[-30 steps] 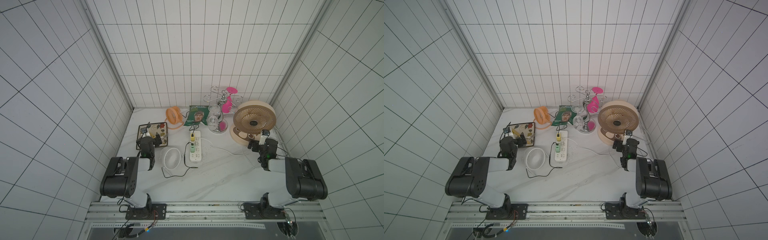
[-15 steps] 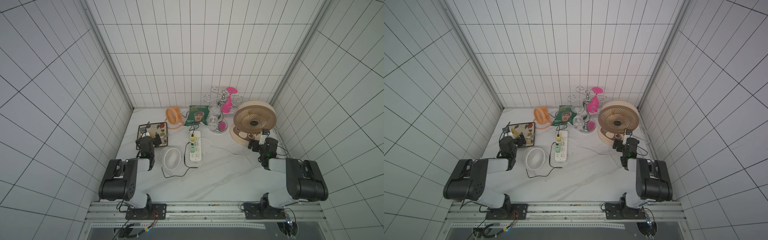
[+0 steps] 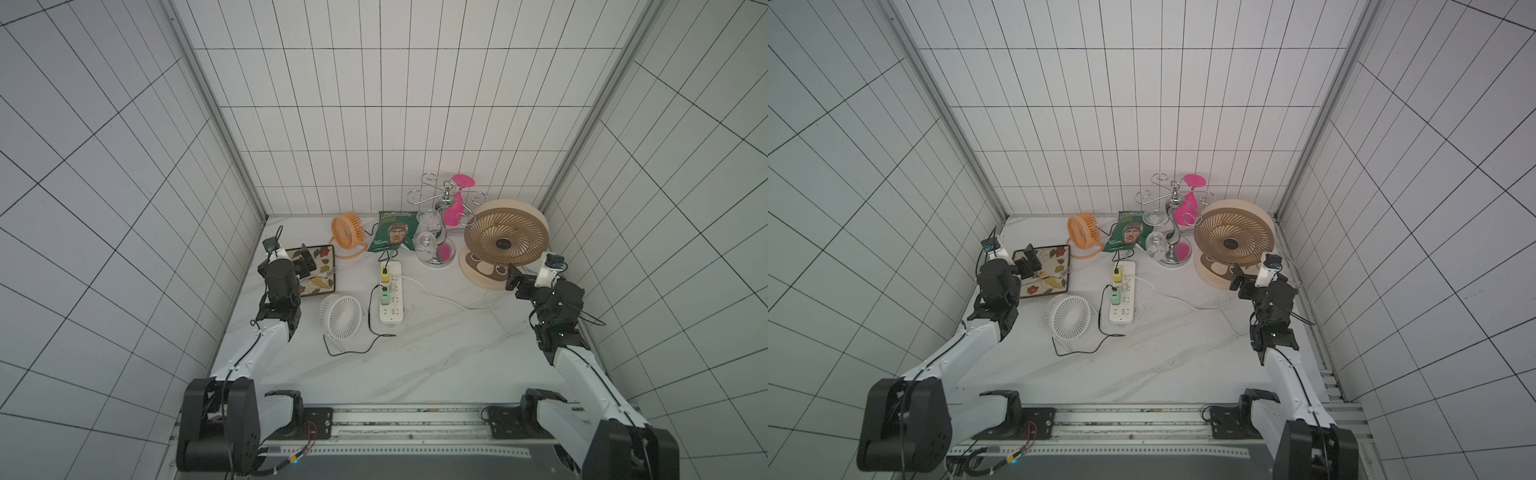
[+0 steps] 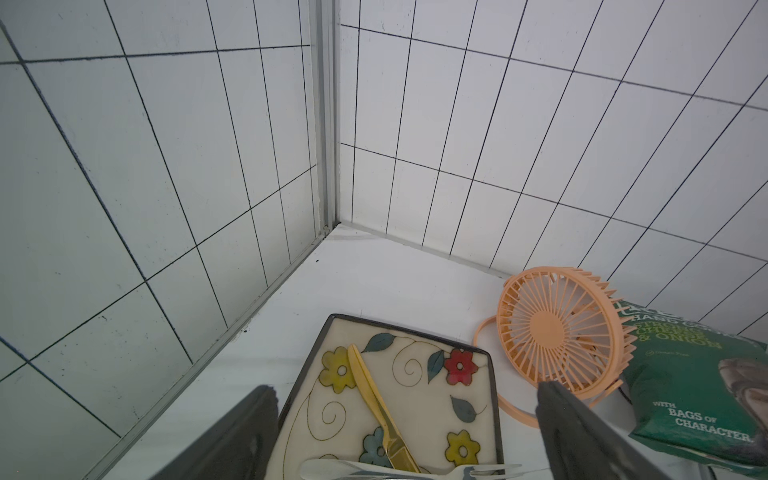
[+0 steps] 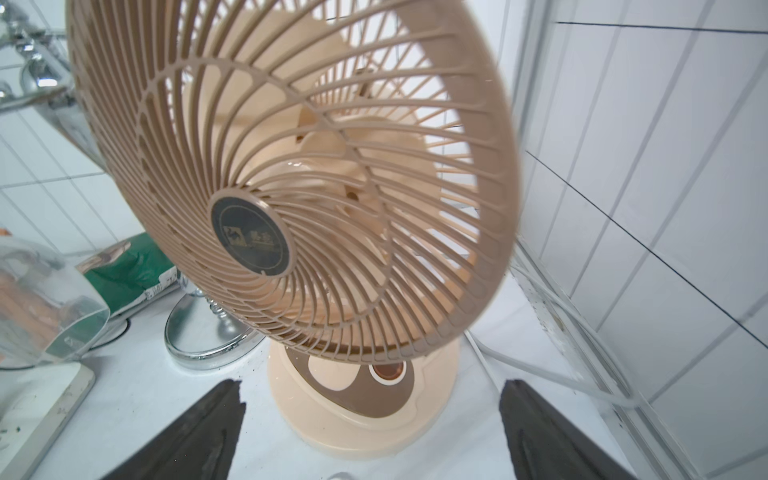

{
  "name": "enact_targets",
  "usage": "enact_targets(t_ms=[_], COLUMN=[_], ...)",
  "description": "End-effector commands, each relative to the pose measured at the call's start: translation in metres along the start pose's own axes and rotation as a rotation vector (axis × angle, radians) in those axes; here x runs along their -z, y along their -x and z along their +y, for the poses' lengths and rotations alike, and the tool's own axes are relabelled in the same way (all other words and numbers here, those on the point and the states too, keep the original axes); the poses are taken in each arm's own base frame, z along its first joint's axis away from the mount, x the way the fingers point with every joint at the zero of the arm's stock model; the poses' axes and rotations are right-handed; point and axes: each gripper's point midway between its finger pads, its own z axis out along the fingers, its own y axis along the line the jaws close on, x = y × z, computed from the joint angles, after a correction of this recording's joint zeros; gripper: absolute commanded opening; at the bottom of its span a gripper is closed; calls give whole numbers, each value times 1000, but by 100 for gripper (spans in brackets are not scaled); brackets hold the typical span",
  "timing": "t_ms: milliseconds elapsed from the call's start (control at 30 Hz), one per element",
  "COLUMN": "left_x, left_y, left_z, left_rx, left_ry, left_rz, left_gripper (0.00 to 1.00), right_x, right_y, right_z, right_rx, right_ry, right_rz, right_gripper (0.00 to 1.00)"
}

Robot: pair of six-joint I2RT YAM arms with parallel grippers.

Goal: Unplug the desk fan from the power strip
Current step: Adjust the fan at the center of the board.

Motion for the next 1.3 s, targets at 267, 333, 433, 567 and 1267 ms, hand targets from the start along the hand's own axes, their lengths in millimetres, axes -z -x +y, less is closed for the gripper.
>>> enact_targets(t_ms=[267,333,433,567,1267], left_x=[22,34,59,98,148], left_y=[19,18,12,-14,-173], left_z=[-43,-62,-95,-143,-206], left_rx=[254,270,262,292,416], left_ry=[-155,-194,-256,-362,-292], left_rz=[206,238,271,377,939], left_gripper=[98,98,98,98,98], right_x=[80,82,81,78,80], right_y=[-11,-6,2,6,40], right_z=[-62,-52,-32,-10,11], right_rx=[-490,-503,-511,-511,-310], right_ry=[-427,-365,-256,-152,-146], right_rz=[61,60,79,139,168], right_gripper=[99,99,99,99,99])
